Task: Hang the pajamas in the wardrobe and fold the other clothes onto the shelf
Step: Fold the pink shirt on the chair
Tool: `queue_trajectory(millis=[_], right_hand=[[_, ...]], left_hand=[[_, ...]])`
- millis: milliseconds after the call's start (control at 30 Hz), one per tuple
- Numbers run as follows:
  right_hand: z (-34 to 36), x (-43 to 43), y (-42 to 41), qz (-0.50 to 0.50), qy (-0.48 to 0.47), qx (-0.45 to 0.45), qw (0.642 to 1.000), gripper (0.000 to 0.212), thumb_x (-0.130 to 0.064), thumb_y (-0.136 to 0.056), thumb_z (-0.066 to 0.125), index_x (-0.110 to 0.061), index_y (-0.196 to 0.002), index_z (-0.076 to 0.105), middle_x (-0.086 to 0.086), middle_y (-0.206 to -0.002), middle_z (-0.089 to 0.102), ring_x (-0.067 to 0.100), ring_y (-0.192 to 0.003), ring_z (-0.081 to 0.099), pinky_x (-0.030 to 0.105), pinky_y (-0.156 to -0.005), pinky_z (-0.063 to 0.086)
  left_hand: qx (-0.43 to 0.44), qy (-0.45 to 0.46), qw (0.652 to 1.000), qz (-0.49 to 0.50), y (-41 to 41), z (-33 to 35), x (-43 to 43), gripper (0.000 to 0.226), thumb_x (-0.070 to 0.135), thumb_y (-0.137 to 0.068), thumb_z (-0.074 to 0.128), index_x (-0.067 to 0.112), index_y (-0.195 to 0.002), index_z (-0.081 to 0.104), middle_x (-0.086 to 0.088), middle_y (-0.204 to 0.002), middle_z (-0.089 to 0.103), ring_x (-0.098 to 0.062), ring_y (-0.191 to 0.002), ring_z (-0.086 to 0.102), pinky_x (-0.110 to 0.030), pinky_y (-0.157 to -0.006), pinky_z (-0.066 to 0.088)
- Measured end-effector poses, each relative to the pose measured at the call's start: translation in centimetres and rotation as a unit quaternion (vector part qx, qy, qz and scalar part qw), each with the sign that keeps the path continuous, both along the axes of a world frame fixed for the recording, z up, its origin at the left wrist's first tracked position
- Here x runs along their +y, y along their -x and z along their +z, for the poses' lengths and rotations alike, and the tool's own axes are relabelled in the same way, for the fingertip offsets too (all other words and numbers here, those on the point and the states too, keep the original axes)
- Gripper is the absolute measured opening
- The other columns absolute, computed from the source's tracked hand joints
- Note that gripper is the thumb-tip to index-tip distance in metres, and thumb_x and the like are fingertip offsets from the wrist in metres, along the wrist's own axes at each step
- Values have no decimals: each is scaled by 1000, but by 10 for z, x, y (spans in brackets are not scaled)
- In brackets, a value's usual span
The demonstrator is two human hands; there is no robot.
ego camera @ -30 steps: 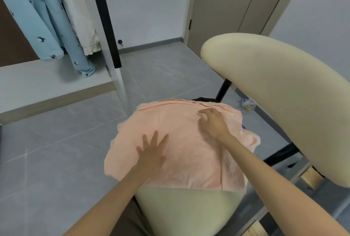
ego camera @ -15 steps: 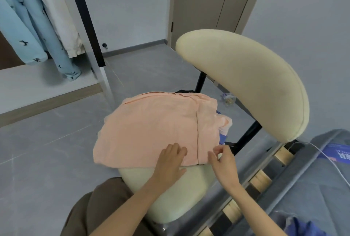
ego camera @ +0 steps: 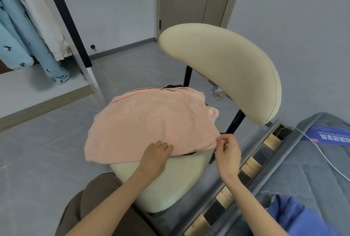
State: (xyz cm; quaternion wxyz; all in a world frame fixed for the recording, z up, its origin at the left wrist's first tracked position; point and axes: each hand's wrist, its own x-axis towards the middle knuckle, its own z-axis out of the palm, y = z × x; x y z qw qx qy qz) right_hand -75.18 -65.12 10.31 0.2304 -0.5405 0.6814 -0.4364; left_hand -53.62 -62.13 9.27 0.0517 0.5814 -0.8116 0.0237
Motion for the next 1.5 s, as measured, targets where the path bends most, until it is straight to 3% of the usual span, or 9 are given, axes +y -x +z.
queue_trajectory(millis=[200, 300, 533, 733, 933, 1133, 1233, 1300, 1500], right_hand=[[-2, 16, 9, -20, -23, -10, 999, 28, 2, -91, 42, -22, -79, 37, 1, -74, 49, 16, -59, 44, 32, -54, 40], [-8, 23, 7, -33, -62, -38, 997, 26, 0, -91, 41, -20, -78, 33, 3, -70, 44, 16, -57, 41, 34, -51, 37], [-32, 31, 23, 115, -338, 35, 933, 11, -11, -85, 53, -10, -95, 49, 2, -88, 55, 18, -79, 53, 27, -63, 40], [-16, -25, 22, 1, -261, -183, 948, 25, -14, -96, 43, -13, -118, 54, 1, -102, 56, 22, -101, 51, 32, -84, 47], [-11, -78, 8, -72, -304, -441, 842, 20, -20, -94, 56, -7, -110, 56, 5, -99, 58, 17, -77, 53, 28, -60, 48], [-16, -95, 2, -104, -315, -517, 789, 46, -30, -83, 74, -9, -120, 55, 10, -111, 63, 27, -96, 63, 43, -86, 55], [-17, -91, 7, -177, -255, -498, 810, 26, -30, -87, 69, -10, -100, 60, 3, -80, 58, 15, -64, 53, 26, -54, 52], [-16, -83, 17, -234, -193, -488, 819, 19, -31, -90, 64, -12, -91, 62, -1, -75, 55, 10, -62, 48, 21, -47, 42], [-12, -54, 39, -254, -101, -494, 825, 17, -31, -95, 54, -28, -79, 60, -4, -89, 60, 17, -96, 56, 33, -87, 51]], left_hand=[[-1, -15, 1000, -26, -12, 8, 13, 33, 5, -44, 80, 17, -67, 59, 3, -61, 57, -21, -58, 57, -22, -49, 40], [9, -104, 993, -46, -9, 10, 13, 13, 6, -76, 53, 17, -82, 49, -5, -87, 60, -27, -86, 54, -30, -70, 32], [-111, -240, 964, -26, -9, 5, 8, 26, 5, -79, 46, 17, -100, 55, -3, -110, 59, -23, -106, 50, -27, -72, 23], [-42, -253, 966, -23, 2, 5, -11, 30, 41, -87, 55, 21, -109, 53, -1, -113, 54, -20, -109, 47, -30, -81, 33], [61, -123, 990, -29, 19, 9, -38, 33, 32, -94, 46, 22, -126, 47, 0, -125, 44, -19, -114, 39, -30, -84, 36], [55, -108, 991, -51, 30, 10, -60, 48, 28, -96, 44, 30, -142, 32, 1, -155, 14, -24, -141, 12, -34, -114, 17], [52, -155, 986, -35, 39, 8, -69, 50, 30, -100, 37, 36, -147, 20, 4, -159, -1, -31, -145, -2, -47, -117, 11], [40, -196, 980, -9, 46, 5, -72, 52, 34, -101, 31, 40, -148, 10, 5, -159, -8, -37, -144, -5, -53, -115, 11], [43, -251, 967, 10, 56, -3, -73, 52, 37, -102, 25, 46, -147, 0, 7, -158, -17, -39, -144, -6, -61, -111, 12]])
